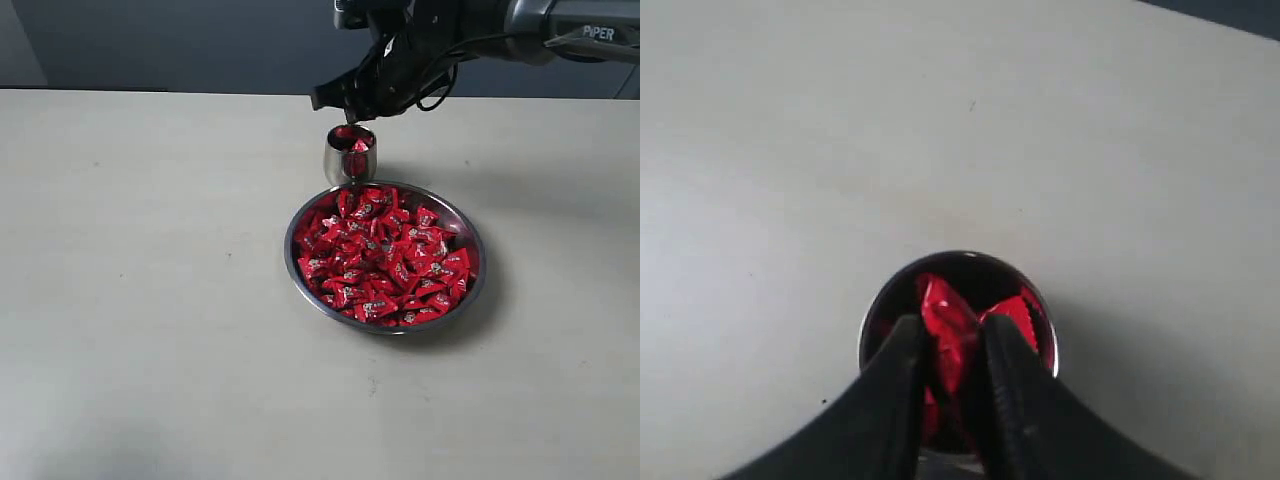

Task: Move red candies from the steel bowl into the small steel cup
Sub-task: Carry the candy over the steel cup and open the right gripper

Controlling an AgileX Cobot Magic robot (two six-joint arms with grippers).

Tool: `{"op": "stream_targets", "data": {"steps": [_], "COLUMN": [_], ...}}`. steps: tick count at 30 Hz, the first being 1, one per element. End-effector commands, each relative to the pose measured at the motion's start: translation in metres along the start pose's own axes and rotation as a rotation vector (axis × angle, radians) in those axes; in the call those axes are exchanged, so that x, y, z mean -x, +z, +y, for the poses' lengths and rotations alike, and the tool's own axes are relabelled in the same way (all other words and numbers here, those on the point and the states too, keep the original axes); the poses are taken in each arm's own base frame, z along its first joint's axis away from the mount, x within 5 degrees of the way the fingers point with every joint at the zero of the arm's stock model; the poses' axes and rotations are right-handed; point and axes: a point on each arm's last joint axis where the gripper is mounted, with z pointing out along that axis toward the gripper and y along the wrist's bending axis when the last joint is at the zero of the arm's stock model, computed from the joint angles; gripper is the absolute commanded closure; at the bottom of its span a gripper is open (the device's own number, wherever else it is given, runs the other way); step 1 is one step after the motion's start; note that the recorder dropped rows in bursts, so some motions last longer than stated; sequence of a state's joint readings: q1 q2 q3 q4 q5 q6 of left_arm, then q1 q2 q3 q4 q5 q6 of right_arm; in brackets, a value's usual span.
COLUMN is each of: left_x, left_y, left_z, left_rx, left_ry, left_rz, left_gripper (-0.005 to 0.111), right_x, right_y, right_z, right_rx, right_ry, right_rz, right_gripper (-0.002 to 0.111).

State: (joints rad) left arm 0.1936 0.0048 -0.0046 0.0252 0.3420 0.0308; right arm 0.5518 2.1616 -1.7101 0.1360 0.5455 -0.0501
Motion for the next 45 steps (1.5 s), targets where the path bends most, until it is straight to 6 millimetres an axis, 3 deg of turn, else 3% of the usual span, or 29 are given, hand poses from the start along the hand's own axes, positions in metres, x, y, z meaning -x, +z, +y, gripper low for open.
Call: {"op": "stream_targets", "data": {"steps": [1, 9, 20, 23, 29, 37, 41, 45], "left_x": [-0.001, -0.001, -0.001, -0.001, -0.001, -0.001, -0.001, -0.001], "left_y": [0.000, 0.000, 0.000, 0.000, 0.000, 0.000, 0.000, 0.000], "left_z": [0.000, 0.000, 0.000, 0.000, 0.000, 0.000, 0.000, 0.000], "left_rx": [-0.005, -0.005, -0.005, -0.005, -0.005, -0.005, -0.005, -0.005], "left_ry": [0.002, 0.002, 0.002, 0.002, 0.002, 0.002, 0.002, 0.002], "left_rz": [-0.008, -0.008, -0.008, -0.008, -0.008, -0.008, -0.008, -0.008], "left_gripper": [0.106, 0.106, 0.106, 0.106, 0.106, 0.106, 0.106, 0.106], "right_x": [-0.001, -0.007, -0.007, -0.007, -0.007, -0.009, -0.009, 0.002], "right_y": [0.013, 0.024, 0.024, 0.024, 0.024, 0.023, 0.010, -0.015], "right_z": [-0.003, -0.005, -0.003, -0.003, -0.004, -0.003, -0.002, 0.001], "right_rx": [-0.001, -0.003, 0.013, 0.013, 0.009, 0.013, 0.021, 0.026], "right_ry": [-0.020, -0.022, -0.079, -0.081, -0.087, -0.087, -0.091, -0.097], "right_rz": [0.018, 0.034, 0.036, 0.032, 0.031, 0.062, 0.108, 0.083], "right_gripper": [0.107, 0.106, 0.106, 0.099, 0.071, 0.070, 0.070, 0.070]}}
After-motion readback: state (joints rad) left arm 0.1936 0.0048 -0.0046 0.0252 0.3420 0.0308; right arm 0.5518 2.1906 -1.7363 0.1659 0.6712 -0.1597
